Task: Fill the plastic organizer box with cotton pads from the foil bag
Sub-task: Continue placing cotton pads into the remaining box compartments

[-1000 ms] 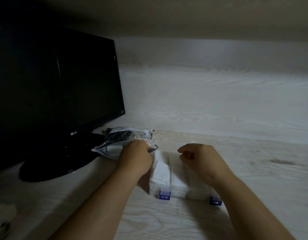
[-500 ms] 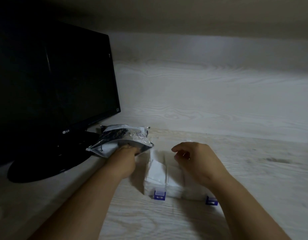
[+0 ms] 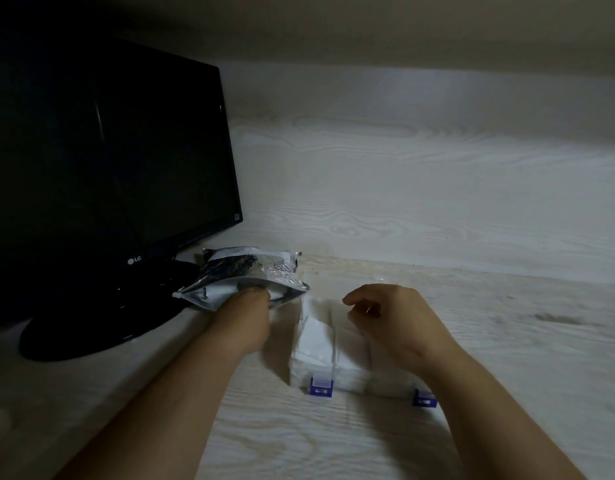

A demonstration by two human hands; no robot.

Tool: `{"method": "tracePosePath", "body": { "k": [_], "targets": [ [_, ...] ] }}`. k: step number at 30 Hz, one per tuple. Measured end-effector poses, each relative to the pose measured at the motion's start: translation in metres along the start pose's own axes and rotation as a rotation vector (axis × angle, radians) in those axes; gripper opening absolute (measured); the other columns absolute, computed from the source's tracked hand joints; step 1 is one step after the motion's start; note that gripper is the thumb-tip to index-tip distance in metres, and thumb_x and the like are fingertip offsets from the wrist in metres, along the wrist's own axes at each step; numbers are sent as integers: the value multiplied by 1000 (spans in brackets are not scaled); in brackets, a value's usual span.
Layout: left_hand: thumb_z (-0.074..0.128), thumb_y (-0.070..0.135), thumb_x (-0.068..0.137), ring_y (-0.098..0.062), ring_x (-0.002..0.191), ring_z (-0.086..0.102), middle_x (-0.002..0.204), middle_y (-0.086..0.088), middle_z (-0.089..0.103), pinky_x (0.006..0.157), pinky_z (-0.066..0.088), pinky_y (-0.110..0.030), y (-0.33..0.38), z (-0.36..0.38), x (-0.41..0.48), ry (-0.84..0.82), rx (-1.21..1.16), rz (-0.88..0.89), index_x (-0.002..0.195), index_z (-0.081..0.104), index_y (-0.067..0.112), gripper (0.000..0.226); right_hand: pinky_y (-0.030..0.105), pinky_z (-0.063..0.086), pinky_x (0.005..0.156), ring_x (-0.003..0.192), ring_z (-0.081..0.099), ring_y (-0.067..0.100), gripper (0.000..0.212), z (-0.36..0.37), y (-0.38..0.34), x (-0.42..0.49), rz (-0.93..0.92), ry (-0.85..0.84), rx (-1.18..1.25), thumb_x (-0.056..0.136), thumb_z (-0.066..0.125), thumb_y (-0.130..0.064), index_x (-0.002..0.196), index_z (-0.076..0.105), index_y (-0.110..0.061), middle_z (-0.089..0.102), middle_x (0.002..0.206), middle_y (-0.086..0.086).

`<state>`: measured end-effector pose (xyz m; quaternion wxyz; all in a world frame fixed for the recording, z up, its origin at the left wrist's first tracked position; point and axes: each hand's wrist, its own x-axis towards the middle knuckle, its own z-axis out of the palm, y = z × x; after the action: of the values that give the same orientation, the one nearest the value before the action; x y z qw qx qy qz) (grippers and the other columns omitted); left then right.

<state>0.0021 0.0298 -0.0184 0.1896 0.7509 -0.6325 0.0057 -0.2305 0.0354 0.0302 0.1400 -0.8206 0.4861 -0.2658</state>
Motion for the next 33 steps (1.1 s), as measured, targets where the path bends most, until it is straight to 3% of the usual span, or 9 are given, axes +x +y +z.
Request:
{"method": "tracePosePath", "body": {
  "k": [7, 12, 15, 20, 25, 28, 33],
  "targets": [
    [52, 5, 88, -27, 116, 59, 125, -10, 63, 97, 48, -33, 5, -11, -1, 52, 115, -115, 123, 64, 14, 38, 11, 45, 81, 89, 61, 0, 25, 1, -1, 1, 0, -6, -20, 90, 62, -22, 112, 70, -33, 70, 106, -13],
    [54, 10, 89, -28, 111, 62, 116, -10, 67, 90, 51, -35, 7, -19, -1, 101, 238, -187, 115, 69, 14, 30, 10, 45, 81, 91, 61, -1, 26, 3, 0, 1, 1, -19, -22, 91, 61, -22, 112, 70, -34, 69, 107, -14],
    [53, 10, 90, -28, 113, 61, 121, -10, 65, 90, 51, -35, 10, -19, -3, 62, 284, -221, 117, 66, 13, 30, 8, 43, 77, 88, 59, -3, 26, 4, 1, 2, 1, -20, -29, 91, 60, -22, 111, 70, -35, 69, 108, -15],
    [56, 6, 88, -27, 116, 58, 124, -10, 62, 94, 48, -35, 5, -18, -5, 20, 148, -219, 116, 65, 15, 32, 1, 38, 71, 87, 56, -4, 26, 4, 2, 2, -6, -18, -39, 91, 60, -22, 111, 70, -36, 69, 109, -16],
    [50, -1, 84, -25, 110, 57, 116, -6, 64, 89, 46, -29, 5, -18, -11, 31, -92, -115, 102, 63, 19, 30, 11, 45, 83, 93, 60, -1, 26, 4, -1, 2, 3, -19, -35, 91, 61, -22, 111, 70, -35, 69, 110, -16],
    [51, -2, 82, -22, 109, 59, 113, -4, 66, 91, 47, -28, 5, -18, -11, 8, -116, -89, 96, 67, 21, 32, 9, 43, 79, 88, 58, -3, 25, 4, 0, 2, 6, -16, -34, 91, 61, -22, 110, 70, -36, 69, 108, -17],
    [52, 0, 85, -26, 113, 60, 118, -9, 66, 96, 49, -34, 6, -18, -11, 24, -21, -112, 109, 71, 13, 34, 11, 45, 82, 91, 60, -2, 25, 3, 0, 2, 1, -12, -31, 90, 62, -21, 110, 71, -33, 69, 109, -16]
  ]
}}
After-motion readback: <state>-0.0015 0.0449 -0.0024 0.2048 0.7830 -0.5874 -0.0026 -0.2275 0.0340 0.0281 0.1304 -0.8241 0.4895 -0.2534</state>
